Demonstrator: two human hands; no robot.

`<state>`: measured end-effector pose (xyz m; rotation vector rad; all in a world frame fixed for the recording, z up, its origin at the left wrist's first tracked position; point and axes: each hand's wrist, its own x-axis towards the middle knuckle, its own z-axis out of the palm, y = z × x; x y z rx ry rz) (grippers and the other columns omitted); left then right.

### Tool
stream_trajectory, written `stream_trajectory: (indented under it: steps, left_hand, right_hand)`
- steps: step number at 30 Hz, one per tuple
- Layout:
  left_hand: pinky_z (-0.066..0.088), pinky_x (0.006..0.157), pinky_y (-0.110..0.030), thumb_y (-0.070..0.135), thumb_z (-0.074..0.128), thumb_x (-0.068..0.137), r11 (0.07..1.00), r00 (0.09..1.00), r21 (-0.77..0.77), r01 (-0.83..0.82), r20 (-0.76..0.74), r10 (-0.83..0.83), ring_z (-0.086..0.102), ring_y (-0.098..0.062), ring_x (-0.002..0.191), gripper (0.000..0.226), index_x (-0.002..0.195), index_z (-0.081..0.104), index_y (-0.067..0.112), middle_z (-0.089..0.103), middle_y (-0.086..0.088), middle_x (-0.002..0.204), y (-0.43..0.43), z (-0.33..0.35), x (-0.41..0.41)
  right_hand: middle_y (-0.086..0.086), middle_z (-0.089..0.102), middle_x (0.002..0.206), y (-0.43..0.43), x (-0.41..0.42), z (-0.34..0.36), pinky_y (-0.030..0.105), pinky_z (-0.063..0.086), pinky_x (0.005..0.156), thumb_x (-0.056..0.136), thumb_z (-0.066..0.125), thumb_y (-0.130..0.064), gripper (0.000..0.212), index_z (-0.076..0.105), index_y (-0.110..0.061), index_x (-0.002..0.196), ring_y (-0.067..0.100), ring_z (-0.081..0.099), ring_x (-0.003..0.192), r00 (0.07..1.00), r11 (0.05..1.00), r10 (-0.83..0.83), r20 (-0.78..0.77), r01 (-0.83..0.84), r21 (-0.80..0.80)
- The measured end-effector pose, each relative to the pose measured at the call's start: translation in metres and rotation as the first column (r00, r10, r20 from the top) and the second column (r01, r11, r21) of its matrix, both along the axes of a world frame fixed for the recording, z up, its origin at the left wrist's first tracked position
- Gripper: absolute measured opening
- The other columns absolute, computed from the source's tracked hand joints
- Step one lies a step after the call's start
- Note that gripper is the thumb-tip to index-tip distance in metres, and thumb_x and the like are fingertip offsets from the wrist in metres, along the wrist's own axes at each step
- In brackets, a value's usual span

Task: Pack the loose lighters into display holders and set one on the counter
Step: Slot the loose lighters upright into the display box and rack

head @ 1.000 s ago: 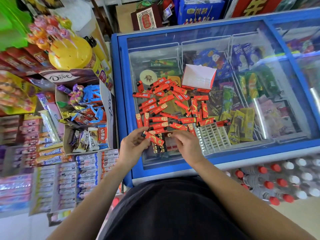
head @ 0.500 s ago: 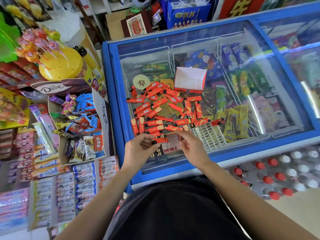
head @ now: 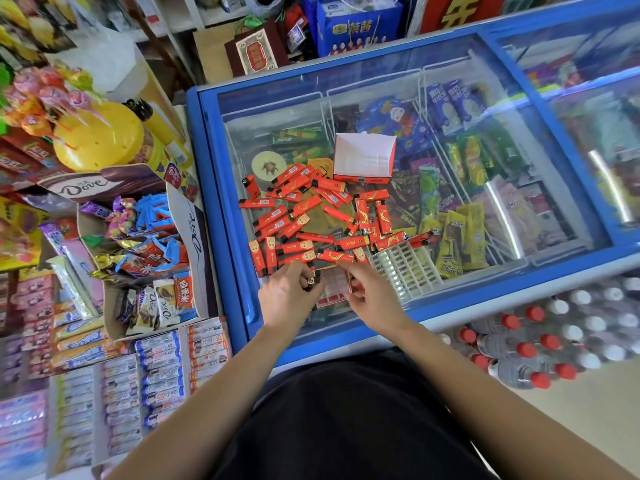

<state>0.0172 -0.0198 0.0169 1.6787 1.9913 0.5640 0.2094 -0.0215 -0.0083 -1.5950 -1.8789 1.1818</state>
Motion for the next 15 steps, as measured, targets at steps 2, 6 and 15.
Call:
stream_trajectory:
  steps: [2,6,15]
  left_hand:
    - [0.046,0.053,-0.031,0.032,0.082,0.076,1.0,0.999,-0.001,-0.019,-0.036,0.018,0.054,-0.014,0.063,0.027,0.076,0.058,0.022,0.058,0.009,0.065,0.001,-0.001,0.004]
    - [0.043,0.051,-0.028,0.031,0.082,0.076,1.0,0.997,0.02,0.022,-0.071,-0.021,0.056,-0.014,0.068,0.025,0.079,0.058,0.025,0.057,0.012,0.073,0.0,-0.003,0.005]
    - [0.05,0.088,-0.037,0.034,0.081,0.083,0.988,0.989,0.07,0.141,0.044,-0.145,0.059,-0.014,0.101,0.024,0.105,0.074,0.027,0.067,0.012,0.103,0.0,-0.019,-0.023]
  right_hand:
    - [-0.011,0.051,0.139,-0.001,0.0,0.001,0.02,0.056,0.086,0.091,0.064,0.001,0.067,0.048,-0.033,0.146,-0.003,0.056,0.104,1.0,1.0,-0.012,-0.015,0.011,-0.02]
    - [-0.014,0.049,0.139,-0.001,0.001,0.002,0.008,0.05,0.087,0.092,0.063,0.002,0.067,0.048,-0.035,0.145,-0.001,0.054,0.112,0.999,0.997,-0.026,-0.04,0.023,-0.072]
    - [-0.015,0.059,0.136,0.011,0.009,0.01,0.018,0.054,0.087,0.093,0.059,0.0,0.063,0.053,-0.037,0.144,0.005,0.066,0.098,0.994,0.987,-0.05,-0.099,0.034,-0.158]
